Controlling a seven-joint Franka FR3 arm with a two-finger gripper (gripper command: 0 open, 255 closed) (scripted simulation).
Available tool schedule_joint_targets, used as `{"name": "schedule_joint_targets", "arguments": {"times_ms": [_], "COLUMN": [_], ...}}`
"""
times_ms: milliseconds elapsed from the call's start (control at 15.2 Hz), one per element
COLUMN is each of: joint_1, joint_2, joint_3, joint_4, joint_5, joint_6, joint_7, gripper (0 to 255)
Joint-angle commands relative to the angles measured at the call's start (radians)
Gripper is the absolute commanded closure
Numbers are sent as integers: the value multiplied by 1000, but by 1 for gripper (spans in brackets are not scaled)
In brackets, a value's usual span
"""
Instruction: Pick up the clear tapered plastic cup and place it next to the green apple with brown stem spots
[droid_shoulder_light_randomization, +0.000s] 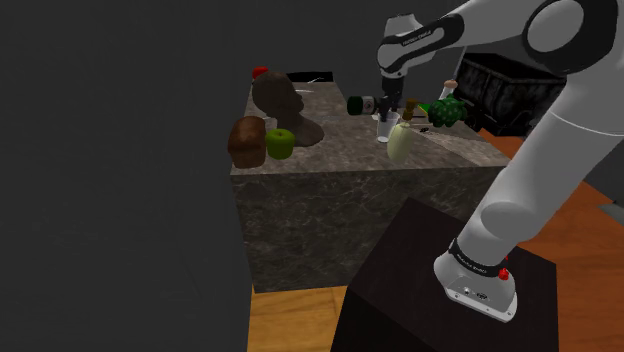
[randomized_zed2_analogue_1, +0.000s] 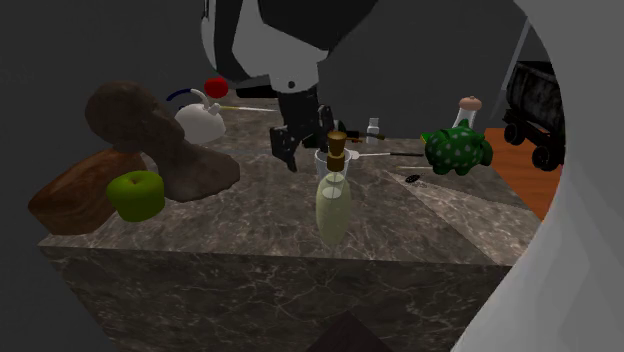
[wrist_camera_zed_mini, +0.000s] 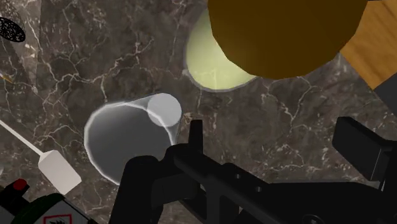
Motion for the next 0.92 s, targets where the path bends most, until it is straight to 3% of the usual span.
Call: {"name": "schedule_joint_targets", "arguments": {"times_ms": [0, 396, 858], "joint_1": [-13, -69, -85], "joint_2": [74, 286, 333], "joint_3": [-17, -35, -31], "joint_4": [50, 216, 169], "joint_5": [23, 108, 128], "joint_6": [25, 69, 160], "joint_7": [-45, -158, -171], "gripper": [0, 0, 0]}}
